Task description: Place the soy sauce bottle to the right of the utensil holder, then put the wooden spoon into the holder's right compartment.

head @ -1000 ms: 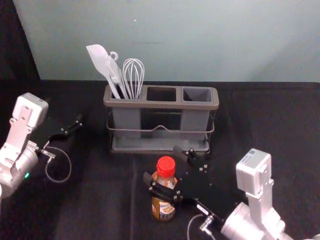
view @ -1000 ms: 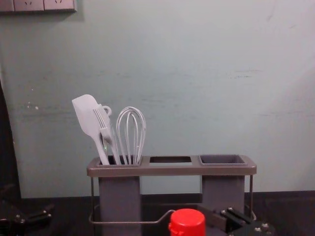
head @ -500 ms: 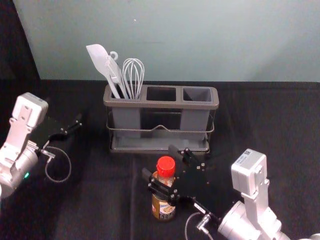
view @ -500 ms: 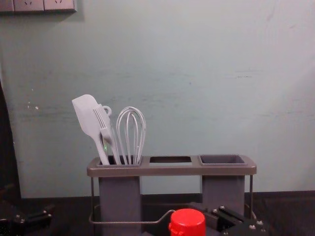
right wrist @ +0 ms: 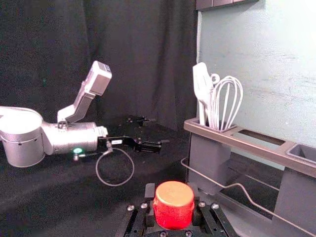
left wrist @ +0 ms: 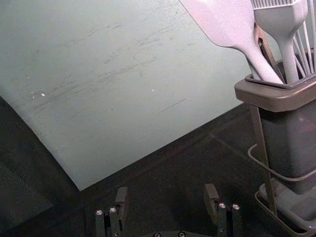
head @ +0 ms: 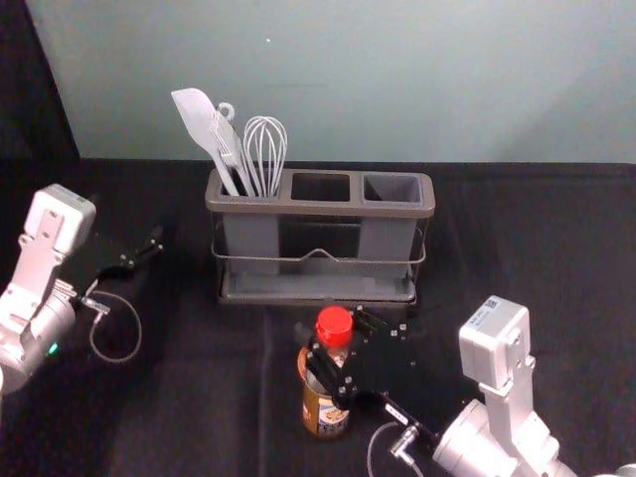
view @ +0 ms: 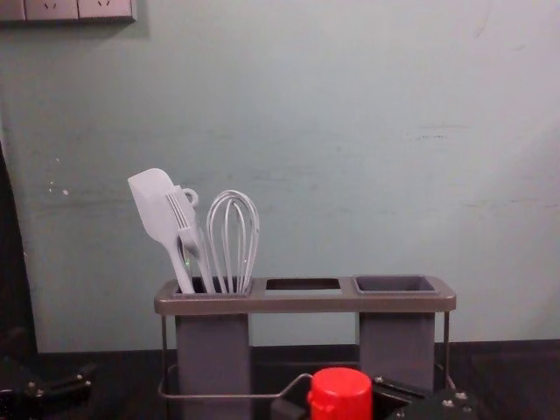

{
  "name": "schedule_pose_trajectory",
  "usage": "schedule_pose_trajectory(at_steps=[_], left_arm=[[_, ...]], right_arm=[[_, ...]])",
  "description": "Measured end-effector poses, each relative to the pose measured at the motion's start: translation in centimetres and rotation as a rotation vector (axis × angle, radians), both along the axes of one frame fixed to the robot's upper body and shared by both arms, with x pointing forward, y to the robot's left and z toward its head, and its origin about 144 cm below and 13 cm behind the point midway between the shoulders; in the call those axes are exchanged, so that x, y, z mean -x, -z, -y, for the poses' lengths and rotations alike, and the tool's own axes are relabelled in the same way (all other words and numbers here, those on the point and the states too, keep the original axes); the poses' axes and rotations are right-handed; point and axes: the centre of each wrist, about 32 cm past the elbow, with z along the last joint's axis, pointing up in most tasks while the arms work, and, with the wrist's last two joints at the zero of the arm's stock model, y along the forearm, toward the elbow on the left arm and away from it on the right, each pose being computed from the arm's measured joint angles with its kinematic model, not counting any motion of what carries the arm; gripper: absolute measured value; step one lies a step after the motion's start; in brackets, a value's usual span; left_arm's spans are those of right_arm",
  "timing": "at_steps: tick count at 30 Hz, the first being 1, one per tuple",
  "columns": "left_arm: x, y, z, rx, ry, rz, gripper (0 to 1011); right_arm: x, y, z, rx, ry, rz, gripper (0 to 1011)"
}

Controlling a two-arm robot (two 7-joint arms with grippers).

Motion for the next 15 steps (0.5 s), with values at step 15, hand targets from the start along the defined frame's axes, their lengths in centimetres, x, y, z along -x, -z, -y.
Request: schedule_pose_trajectory(at_steps=[15], left_arm=[[0.00,0.00,0.00,0.000,0.000,0.000,1000]], right_arm=[[-0.02,0.02,0.01,-0.001,0.000,0.000,380]])
